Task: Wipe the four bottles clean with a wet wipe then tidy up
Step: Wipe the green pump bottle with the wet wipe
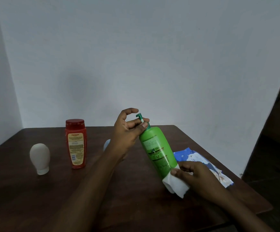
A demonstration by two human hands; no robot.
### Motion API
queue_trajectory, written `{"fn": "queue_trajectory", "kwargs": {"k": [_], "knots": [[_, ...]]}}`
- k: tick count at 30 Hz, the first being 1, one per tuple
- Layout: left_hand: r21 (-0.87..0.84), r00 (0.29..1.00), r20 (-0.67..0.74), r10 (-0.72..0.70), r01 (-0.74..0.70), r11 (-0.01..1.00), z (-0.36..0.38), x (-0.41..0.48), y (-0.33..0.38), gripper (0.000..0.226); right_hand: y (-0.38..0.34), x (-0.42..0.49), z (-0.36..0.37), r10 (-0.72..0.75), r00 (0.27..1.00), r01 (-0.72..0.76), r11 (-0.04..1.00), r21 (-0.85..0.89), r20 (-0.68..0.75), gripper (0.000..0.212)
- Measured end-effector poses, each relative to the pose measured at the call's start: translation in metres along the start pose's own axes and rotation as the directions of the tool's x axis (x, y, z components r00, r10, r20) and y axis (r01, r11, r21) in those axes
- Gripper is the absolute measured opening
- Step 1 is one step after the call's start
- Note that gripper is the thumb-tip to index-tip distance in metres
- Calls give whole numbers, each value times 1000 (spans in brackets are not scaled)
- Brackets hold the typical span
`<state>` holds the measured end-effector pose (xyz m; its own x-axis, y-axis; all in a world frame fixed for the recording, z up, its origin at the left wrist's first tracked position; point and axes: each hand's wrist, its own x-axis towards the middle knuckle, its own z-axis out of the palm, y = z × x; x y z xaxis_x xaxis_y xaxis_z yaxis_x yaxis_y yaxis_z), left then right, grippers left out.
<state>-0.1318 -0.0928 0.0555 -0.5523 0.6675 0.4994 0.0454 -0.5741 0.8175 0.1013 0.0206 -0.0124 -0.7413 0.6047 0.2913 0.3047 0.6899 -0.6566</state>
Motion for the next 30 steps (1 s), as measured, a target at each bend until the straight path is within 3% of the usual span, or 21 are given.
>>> {"fn": "queue_trajectory", "kwargs": {"k": [4,9,13,18,23,27,30], "knots": [[7,999,23,30,-30,1000,1,-1,3,43,-31,34,1,-90,990,94,995,31,-113,71],[5,999,21,50,-50,999,1,-1,4,46,-86,73,-8,-169,980,184,970,159,-106,41],[6,999,21,50,-50,999,2,-2,3,48,-87,78,-1,-200,968,225,959,173,-148,39],[6,999,27,41,-41,999,3,-3,-2,45,-44,50,10,-104,978,142,967,213,-182,34],[7,999,-14,51,-51,999,4,-2,-4,45,-13,12,13,13,996,7,977,212,-93,21],[-49,996,-81,47,-51,997,10,-5,-4,60,10,-12,23,93,995,-99,970,223,38,18],[-126,995,-100,11,-23,992,13,-5,-5,70,15,-20,27,57,998,-61,990,130,32,21]]}}
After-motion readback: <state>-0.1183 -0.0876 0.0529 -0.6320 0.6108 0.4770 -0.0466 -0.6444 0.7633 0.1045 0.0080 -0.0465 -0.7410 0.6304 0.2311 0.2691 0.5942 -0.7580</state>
